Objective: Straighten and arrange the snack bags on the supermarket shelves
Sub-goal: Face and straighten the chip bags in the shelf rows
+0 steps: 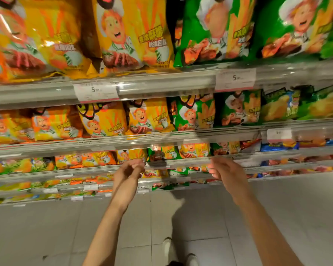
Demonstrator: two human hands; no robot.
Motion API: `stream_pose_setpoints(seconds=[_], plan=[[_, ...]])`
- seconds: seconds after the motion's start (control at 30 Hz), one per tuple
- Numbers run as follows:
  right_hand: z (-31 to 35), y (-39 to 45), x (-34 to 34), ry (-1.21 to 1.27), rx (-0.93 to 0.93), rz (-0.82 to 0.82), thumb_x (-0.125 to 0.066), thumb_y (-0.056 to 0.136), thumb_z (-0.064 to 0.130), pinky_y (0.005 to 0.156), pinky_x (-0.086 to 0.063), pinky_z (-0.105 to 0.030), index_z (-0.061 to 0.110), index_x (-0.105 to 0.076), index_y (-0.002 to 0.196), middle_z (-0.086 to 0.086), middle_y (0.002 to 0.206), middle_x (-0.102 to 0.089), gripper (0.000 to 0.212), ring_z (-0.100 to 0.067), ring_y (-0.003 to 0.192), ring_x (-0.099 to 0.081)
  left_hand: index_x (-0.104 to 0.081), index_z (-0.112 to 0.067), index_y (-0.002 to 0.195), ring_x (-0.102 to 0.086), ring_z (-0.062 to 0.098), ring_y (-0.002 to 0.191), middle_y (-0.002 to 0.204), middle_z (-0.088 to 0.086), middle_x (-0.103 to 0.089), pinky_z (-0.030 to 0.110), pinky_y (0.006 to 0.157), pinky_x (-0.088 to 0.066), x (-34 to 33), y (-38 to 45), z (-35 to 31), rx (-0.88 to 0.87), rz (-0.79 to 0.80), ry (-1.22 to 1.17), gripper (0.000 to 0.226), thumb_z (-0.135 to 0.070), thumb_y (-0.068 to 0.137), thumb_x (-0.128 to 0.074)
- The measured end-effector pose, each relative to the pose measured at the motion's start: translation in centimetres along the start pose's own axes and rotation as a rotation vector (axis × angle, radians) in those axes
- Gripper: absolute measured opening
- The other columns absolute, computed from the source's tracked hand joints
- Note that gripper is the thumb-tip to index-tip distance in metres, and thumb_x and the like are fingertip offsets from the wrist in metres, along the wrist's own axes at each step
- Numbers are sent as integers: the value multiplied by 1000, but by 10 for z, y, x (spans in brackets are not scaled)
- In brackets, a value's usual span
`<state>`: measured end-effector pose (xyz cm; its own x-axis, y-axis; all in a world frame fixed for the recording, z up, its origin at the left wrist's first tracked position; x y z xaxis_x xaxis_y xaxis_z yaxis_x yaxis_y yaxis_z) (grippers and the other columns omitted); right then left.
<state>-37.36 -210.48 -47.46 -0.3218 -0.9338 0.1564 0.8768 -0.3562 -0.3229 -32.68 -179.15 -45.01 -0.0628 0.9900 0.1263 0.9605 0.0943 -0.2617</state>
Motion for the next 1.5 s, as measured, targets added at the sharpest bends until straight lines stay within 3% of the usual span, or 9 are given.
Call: stream_pose_setpoints(seconds=[0.37, 0.6, 0.73, 0.77, 0.83, 0.97, 1.03, 1.37, 1.5], plan=[[-44, 55, -20, -164, 28, 24, -62, 100, 30, 80, -59, -27, 24, -71, 103, 8, 94, -77, 10, -8, 90, -73, -69, -18, 99, -67, -6, 92, 106, -6, -73, 12, 80, -50, -32, 52, 65, -17, 36, 153, 11, -11, 100, -61], [-65, 125, -39, -225, 201, 126, -66, 96, 5, 65, -40, 3, 14, -68, 92, 21, 75, -69, 10, 21, 70, -61, -65, -34, 112, -66, 1, 101, 110, -9, -71, 16, 82, -50, -48, 105, 108, -232, 2, 310, 15, -25, 100, -67], [-80, 163, -48, -361, 433, 20, -68, 95, 9, 89, -54, -24, 25, -71, 91, 18, 87, -74, 17, -3, 84, -69, -65, -47, 103, -67, 7, 101, 108, -5, -71, 26, 89, -55, -68, 144, 123, -443, -70, 398, 12, -39, 95, -67], [-83, 172, -51, -405, 519, -13, -66, 95, 16, 90, -55, -37, 19, -73, 96, 6, 93, -75, 7, -15, 86, -70, -67, -42, 108, -67, 13, 105, 109, -2, -71, 33, 95, -54, -73, 153, 128, -489, -73, 431, 14, -43, 93, -65], [-88, 185, -52, -617, 676, -143, -55, 93, 39, 85, -55, -41, 10, -73, 103, -9, 101, -73, 35, -29, 87, -68, -68, -26, 116, -64, 25, 109, 110, 4, -69, 47, 99, -51, -82, 171, 139, -572, -99, 536, 31, -46, 94, -62], [-103, 198, -62, -871, 1127, -444, -65, 97, 24, 91, -49, -47, 2, -74, 99, -21, 86, -67, 24, -41, 86, -63, -68, -14, 115, -55, 26, 110, 113, 8, -64, 29, 96, -41, -99, 182, 156, -816, -241, 717, 35, -41, 93, -64], [-113, 203, -65, -804, 1097, -416, -68, 96, 27, 103, -39, -45, 6, -73, 107, -17, 94, -66, 24, -39, 100, -60, -68, -10, 122, -50, 24, 117, 122, 9, -62, 22, 96, -34, -108, 182, 163, -911, -259, 780, 42, -42, 95, -63], [-134, 204, -67, -761, 1340, -432, -73, 93, 23, 87, -48, -47, 6, -72, 114, -11, 109, -63, 27, -31, 106, -55, -65, -9, 131, -46, 25, 129, 133, 10, -57, 25, 103, -33, -111, 188, 178, -1032, -316, 780, 63, -57, 92, -52], [-132, 205, -45, -573, 1207, -556, -69, 94, 35, 97, -40, -36, 9, -60, 128, -11, 123, -54, 43, -25, 118, -47, -64, -11, 133, -42, 25, 138, 140, 11, -53, 35, 111, -35, -110, 191, 182, -1049, -313, 754, 63, -58, 93, -53]])
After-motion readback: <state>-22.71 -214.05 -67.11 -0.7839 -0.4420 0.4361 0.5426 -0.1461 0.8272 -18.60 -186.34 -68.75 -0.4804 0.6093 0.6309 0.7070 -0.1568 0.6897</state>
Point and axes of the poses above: each hand's wrist, its own y-axis towards the middle knuckle, its own x-axis out of the back of the hand, z = x × y, the point moved 3 cm from there along y, towards the middle knuckle
